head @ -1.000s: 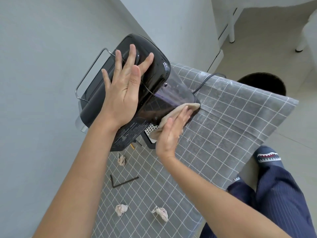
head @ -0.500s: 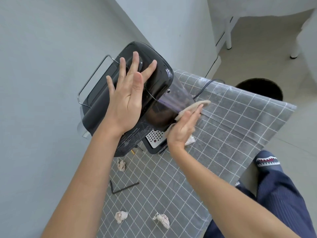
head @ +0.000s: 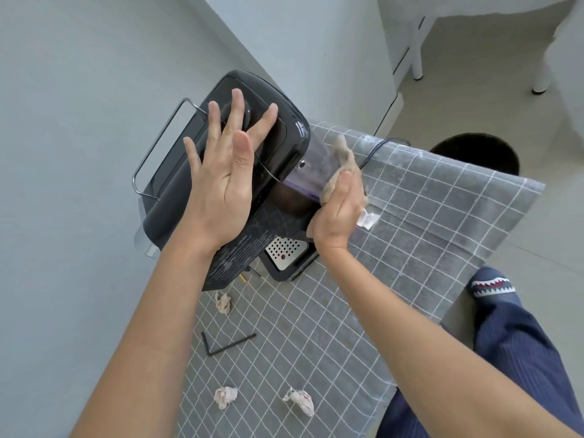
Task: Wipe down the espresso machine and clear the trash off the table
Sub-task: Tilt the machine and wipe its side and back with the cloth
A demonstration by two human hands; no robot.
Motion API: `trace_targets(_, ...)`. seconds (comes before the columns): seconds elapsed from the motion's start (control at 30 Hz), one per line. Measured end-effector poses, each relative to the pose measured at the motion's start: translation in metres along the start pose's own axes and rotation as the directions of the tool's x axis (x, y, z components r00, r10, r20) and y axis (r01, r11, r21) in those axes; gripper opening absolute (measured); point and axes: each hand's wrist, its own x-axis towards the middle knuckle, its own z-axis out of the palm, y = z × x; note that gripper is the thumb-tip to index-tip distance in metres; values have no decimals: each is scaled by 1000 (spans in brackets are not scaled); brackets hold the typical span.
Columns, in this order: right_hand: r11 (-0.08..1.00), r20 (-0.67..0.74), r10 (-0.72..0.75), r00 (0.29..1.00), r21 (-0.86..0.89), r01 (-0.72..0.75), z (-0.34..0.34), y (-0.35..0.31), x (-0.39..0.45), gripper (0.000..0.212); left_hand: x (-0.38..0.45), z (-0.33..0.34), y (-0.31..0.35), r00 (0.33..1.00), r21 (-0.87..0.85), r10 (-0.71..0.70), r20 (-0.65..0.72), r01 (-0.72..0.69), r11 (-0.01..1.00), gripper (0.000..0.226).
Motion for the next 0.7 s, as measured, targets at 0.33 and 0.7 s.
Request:
trace_targets(0.33,983,164,-171,972,102,156,6,-67,-22,48,1,0,-5,997,39,67,25,-68,997,70)
trace_targets(0.7,974,359,189,914,-188,-128,-46,32,13,49,4,0,-2,998,22,51,23,-51,998,67)
